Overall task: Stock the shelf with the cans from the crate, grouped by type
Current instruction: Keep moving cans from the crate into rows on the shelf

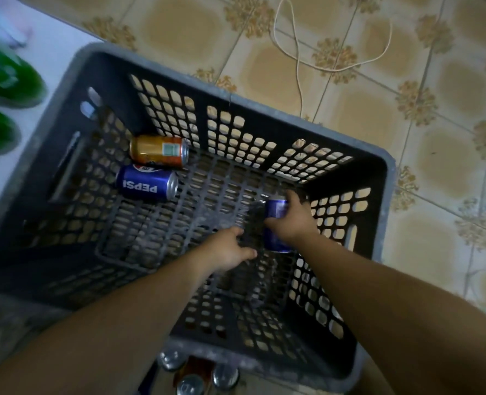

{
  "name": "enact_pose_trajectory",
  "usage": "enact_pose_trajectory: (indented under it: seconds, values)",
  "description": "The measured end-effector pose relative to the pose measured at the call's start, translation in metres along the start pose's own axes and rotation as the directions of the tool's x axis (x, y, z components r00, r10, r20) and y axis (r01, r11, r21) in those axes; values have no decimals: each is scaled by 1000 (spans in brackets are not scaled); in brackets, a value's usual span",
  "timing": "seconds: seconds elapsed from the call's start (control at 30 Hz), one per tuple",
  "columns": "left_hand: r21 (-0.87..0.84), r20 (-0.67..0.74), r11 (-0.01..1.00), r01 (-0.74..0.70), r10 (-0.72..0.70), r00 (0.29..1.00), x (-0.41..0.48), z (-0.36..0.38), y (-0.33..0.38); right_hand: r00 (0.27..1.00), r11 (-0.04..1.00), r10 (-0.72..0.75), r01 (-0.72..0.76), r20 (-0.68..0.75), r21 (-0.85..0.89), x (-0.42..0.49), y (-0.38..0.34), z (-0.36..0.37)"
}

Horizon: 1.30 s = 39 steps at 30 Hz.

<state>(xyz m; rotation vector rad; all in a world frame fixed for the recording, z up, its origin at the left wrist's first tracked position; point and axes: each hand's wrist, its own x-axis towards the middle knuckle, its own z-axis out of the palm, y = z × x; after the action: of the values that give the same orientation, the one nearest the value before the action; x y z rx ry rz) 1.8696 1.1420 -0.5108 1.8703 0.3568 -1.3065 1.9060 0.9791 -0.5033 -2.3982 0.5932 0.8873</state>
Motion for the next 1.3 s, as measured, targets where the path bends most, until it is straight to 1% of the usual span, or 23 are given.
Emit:
enact_pose_trajectory:
  seconds: [0.1,0.17,0.23,0.37,0.43,0.47,0.5,0.53,0.6,0.67,0.73,0.77,0.8,0.83,0.87,0.9,0.93,0.97,1.0,1.07,1.1,1.17,1.3]
  values:
    - [-125,-79,987,-104,95,992,-41,-8,9,996,961,-54,72,-75,266,-38,-27,-13]
    - [-213,-155,958,-193,162,975,-73,-16,16,989,886,-54,109,-134,450,-66,-49,-28]
    - [-332,-251,900,-284,206,946,-110,-28,21,984,801,-48,141,-173,582,-97,-71,-44]
    - [-551,-399,710,-439,239,885,-196,-54,34,973,674,-90,215,-211,707,-166,-109,-73]
    - [-549,-479,643,-534,281,831,-242,-66,39,968,613,-158,250,-194,749,-202,-124,-86]
    - [-525,-521,624,-579,302,798,-265,-72,40,954,625,-219,299,-206,721,-220,-130,-93]
    - [-493,-562,611,-620,319,763,-288,-78,39,927,669,-301,374,-226,642,-237,-135,-100]
    - [-470,-598,598,-650,326,732,-309,-85,38,883,702,-407,466,-234,539,-257,-139,-109]
    - [-427,-664,581,-693,319,676,-355,-98,36,766,711,-608,643,-208,287,-292,-146,-123]
    - [-355,-720,595,-721,318,617,-400,-107,34,628,644,-757,764,-180,-47,-330,-158,-137]
    - [-232,-753,649,-725,351,556,-444,-111,33,473,492,-869,800,-144,-343,-372,-176,-148]
    - [-185,-767,662,-726,365,528,-464,-111,32,430,430,-898,806,-95,-407,-393,-187,-152]
    - [-157,-777,657,-738,379,503,-481,-111,31,413,396,-909,817,-53,-419,-412,-196,-155]
    - [-147,-788,643,-751,383,482,-499,-111,29,417,399,-908,838,-32,-373,-428,-202,-155]
    - [-148,-795,614,-776,392,462,-518,-111,25,431,424,-902,868,-31,-260,-446,-208,-155]
    - [-163,-797,571,-805,405,448,-537,-111,20,446,448,-894,888,-43,-103,-461,-212,-154]
    - [-188,-786,526,-829,426,449,-554,-113,13,448,445,-892,894,-57,56,-473,-216,-153]
    - [-209,-766,492,-845,455,454,-570,-114,6,441,422,-895,886,-71,192,-484,-222,-150]
    - [-207,-746,486,-849,484,459,-582,-114,-2,432,392,-898,871,-83,296,-497,-226,-148]
    - [-144,-726,512,-847,527,442,-605,-108,-15,422,341,-901,832,-101,438,-521,-238,-142]
    - [-108,-740,522,-846,526,419,-615,-105,-21,418,319,-903,807,-99,497,-533,-244,-140]
    - [-27,-800,540,-842,493,342,-637,-101,-33,403,293,-911,779,-85,554,-558,-258,-134]
    - [117,-861,582,-805,464,211,-686,-90,-62,345,240,-930,827,-123,508,-619,-287,-121]
